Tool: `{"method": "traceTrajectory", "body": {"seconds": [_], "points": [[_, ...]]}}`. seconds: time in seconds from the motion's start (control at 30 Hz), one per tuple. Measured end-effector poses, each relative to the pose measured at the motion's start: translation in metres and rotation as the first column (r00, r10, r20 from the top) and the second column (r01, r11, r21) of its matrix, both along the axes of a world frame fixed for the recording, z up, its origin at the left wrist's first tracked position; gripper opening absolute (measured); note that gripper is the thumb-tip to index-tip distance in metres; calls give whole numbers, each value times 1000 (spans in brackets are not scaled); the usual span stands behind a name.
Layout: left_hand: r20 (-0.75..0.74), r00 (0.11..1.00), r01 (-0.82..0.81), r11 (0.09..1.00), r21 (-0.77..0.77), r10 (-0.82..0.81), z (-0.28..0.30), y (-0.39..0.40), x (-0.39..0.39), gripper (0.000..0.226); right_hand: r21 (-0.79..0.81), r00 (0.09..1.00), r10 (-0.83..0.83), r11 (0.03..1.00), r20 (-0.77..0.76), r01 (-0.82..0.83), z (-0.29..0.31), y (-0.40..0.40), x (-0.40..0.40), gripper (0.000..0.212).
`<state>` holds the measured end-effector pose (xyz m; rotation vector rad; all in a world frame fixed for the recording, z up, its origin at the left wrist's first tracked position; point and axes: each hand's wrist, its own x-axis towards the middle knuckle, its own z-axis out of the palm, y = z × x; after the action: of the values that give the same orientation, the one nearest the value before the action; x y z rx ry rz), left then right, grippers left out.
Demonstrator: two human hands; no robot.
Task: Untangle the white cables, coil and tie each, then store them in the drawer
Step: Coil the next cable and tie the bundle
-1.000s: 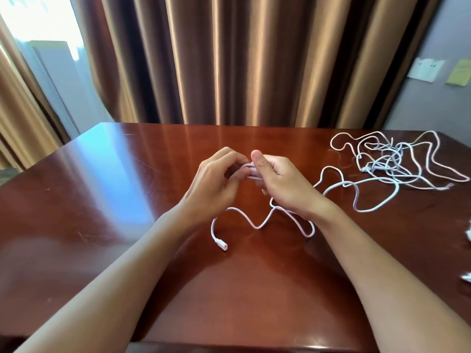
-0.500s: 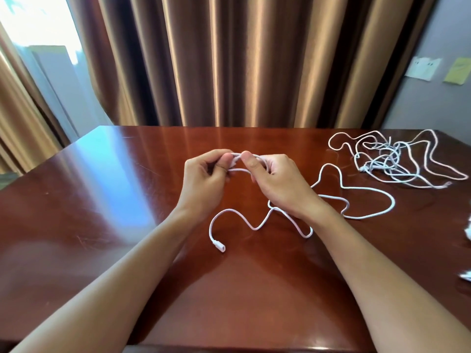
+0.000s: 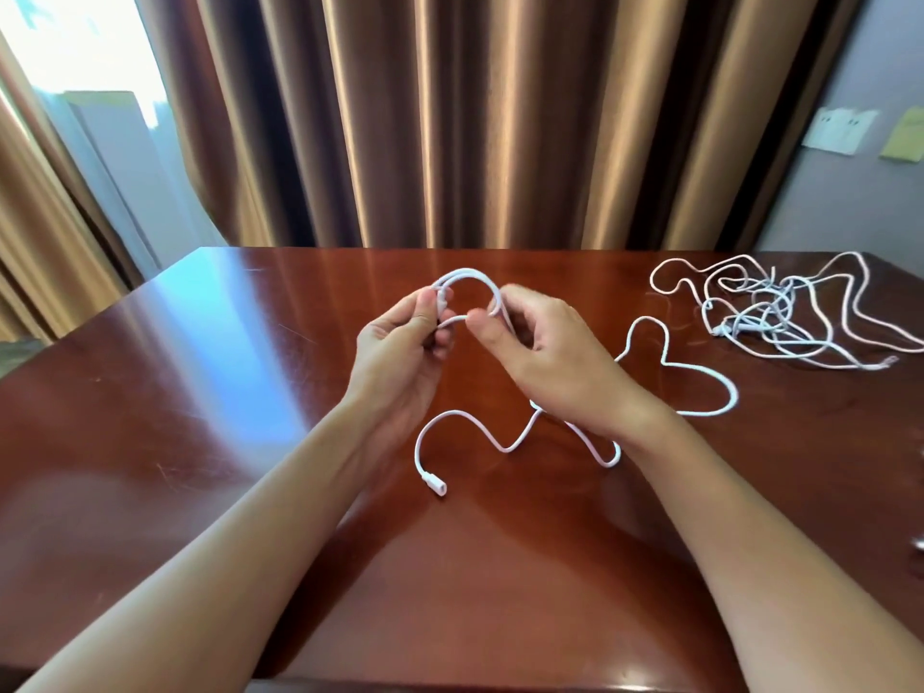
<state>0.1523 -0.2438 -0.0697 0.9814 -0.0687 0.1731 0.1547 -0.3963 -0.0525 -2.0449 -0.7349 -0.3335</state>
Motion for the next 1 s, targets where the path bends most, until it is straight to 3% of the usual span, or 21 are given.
{"method": "traceTrajectory", "body": {"seconds": [0.1, 0.23, 0.33, 0.4, 0.5, 0.6, 0.67, 0.77, 0.87, 0.9, 1.0], "points": [[-20, 986, 168, 986, 10, -167, -1, -10, -5, 24, 301, 999, 50, 952, -10, -44, -6, 14, -5, 35], [-18, 968, 249, 964, 94, -249, -1, -16, -10, 24, 294, 991, -78, 955, 113, 41, -13, 16, -3, 30], [-9, 957, 286, 939, 189, -289, -2, -20, -16, 28, 453, 994, -8, 890, -104, 55, -14, 20, -6, 29], [-25, 956, 291, 932, 213, -293, -4, -20, -18, 30, 438, 980, 43, 898, -197, 49, -14, 22, -5, 36], [-44, 951, 306, 913, 268, -306, -4, -16, -18, 28, 437, 982, 73, 900, -176, 12, -13, 20, -1, 41], [69, 970, 160, 826, 540, -233, 0, -12, -19, 22, 451, 978, 66, 892, -196, 30, -10, 15, 2, 47], [208, 970, -48, 736, 676, -128, 2, -12, -21, 16, 413, 972, 38, 908, -230, 63, -7, 12, 1, 46], [382, 919, -246, 618, 747, -96, -3, -13, -22, 28, 261, 989, -93, 958, -118, 121, -3, 8, 0, 46], [489, 864, -310, 634, 708, -123, -5, -13, -22, 42, 141, 985, -91, 984, -145, 112, -2, 4, 1, 56], [541, 830, -362, 602, 712, -140, -5, -12, -21, 46, 46, 986, -85, 995, -145, 92, -3, 4, 1, 55], [655, 686, -575, 315, 755, -316, -6, -4, -16, 41, -336, 998, -16, 942, -56, -4, -5, 6, -3, 18]]}}
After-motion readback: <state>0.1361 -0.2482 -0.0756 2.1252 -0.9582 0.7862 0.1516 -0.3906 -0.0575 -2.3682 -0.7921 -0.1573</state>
